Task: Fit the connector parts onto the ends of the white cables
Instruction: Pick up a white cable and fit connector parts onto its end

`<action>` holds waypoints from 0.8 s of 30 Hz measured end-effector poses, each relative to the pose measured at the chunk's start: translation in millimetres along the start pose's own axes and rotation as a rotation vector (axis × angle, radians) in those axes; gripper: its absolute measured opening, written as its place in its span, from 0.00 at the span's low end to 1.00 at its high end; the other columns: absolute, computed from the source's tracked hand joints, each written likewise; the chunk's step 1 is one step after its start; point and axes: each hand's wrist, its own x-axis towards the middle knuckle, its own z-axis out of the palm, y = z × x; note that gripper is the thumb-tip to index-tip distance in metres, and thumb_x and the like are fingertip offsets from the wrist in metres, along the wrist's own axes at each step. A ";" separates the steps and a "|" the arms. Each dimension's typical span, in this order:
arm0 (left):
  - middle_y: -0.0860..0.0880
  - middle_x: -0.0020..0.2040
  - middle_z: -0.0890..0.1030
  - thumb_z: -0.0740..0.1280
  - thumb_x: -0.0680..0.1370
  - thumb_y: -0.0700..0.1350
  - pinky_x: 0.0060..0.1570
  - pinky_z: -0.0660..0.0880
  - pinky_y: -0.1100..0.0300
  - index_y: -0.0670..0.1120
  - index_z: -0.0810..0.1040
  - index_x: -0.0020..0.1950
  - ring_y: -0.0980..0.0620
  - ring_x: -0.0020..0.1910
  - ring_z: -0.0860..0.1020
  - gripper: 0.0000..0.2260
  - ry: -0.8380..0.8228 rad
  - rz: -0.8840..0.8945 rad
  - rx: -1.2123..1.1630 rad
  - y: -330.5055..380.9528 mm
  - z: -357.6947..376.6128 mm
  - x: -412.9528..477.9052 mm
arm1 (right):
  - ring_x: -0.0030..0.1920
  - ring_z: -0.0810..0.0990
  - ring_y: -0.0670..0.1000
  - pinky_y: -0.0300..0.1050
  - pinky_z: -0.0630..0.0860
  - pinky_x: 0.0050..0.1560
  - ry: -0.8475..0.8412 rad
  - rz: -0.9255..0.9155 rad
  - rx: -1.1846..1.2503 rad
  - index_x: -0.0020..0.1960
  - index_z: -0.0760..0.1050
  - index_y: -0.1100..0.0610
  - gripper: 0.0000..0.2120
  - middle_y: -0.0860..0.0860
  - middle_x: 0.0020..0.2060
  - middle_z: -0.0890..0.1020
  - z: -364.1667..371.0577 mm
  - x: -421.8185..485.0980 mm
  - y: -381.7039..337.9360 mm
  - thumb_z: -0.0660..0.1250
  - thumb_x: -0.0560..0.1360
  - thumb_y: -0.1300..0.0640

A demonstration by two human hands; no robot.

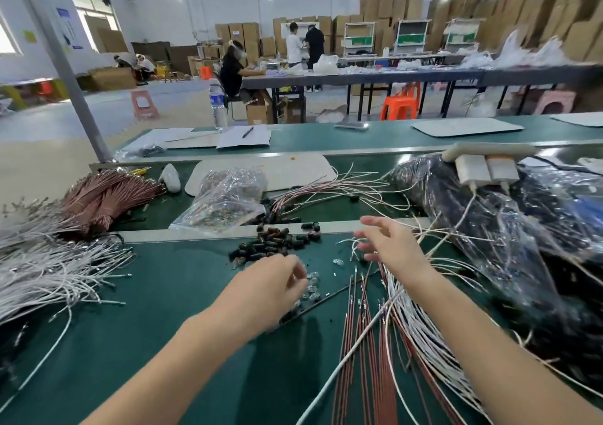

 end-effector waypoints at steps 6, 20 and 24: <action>0.46 0.62 0.76 0.62 0.83 0.47 0.60 0.69 0.52 0.46 0.73 0.64 0.44 0.63 0.72 0.11 0.011 0.158 0.506 21.1 38.9 -2.7 | 0.43 0.82 0.44 0.39 0.80 0.44 0.077 -0.110 0.032 0.61 0.76 0.51 0.10 0.48 0.48 0.85 12.0 -23.9 -0.1 0.59 0.83 0.60; 0.42 0.58 0.77 0.62 0.79 0.36 0.49 0.67 0.54 0.41 0.75 0.58 0.42 0.58 0.73 0.09 0.009 0.207 0.715 31.3 40.4 7.0 | 0.31 0.74 0.43 0.34 0.72 0.27 0.293 -0.206 -0.004 0.58 0.74 0.43 0.13 0.40 0.46 0.82 19.7 -53.9 26.3 0.59 0.82 0.60; 0.45 0.55 0.79 0.57 0.83 0.41 0.47 0.72 0.52 0.43 0.75 0.56 0.44 0.54 0.77 0.08 0.050 0.284 0.693 21.1 22.7 17.6 | 0.27 0.72 0.39 0.36 0.70 0.31 0.313 -0.222 -0.040 0.61 0.73 0.45 0.13 0.42 0.50 0.81 19.7 -44.5 20.5 0.59 0.82 0.59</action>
